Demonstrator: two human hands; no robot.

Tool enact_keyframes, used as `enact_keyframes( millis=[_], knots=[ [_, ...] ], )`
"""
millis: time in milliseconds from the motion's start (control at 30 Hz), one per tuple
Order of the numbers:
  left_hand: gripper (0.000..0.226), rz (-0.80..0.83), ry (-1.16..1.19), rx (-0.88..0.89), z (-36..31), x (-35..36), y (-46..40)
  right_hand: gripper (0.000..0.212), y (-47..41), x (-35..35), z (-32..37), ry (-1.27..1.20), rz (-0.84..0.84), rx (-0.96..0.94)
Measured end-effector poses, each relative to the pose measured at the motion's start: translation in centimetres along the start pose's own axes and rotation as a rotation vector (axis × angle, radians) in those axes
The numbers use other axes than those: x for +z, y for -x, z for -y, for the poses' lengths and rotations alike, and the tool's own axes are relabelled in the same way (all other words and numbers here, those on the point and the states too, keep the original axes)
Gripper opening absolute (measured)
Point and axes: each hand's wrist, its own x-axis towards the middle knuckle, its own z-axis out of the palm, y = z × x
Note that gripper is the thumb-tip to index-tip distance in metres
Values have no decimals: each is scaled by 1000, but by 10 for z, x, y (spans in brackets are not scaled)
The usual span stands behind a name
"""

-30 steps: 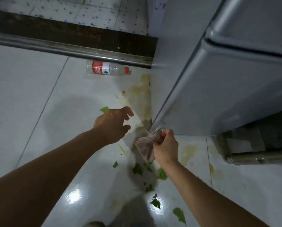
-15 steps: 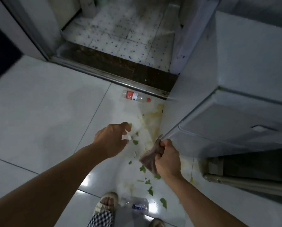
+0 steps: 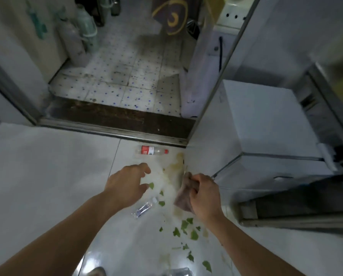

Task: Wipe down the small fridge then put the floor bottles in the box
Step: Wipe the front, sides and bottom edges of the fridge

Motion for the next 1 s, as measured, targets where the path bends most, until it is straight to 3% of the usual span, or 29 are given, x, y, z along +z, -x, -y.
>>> enact_keyframes(
  millis=[300,633,833,1000],
  knots=[
    [36,73,-112,243,23,-78,-26,27,5,-48,50,-59,-348,185],
    [34,133,-144,535,-82,-93,-103,26,-23,-116,23,-173,-693,278],
    [34,161,-251,641,-138,-97,-164,20,-62,-121,-7,-70,-729,313],
    [36,195,-244,712,-161,-81,-205,30,-87,-98,-23,212,-690,315]
  ],
)
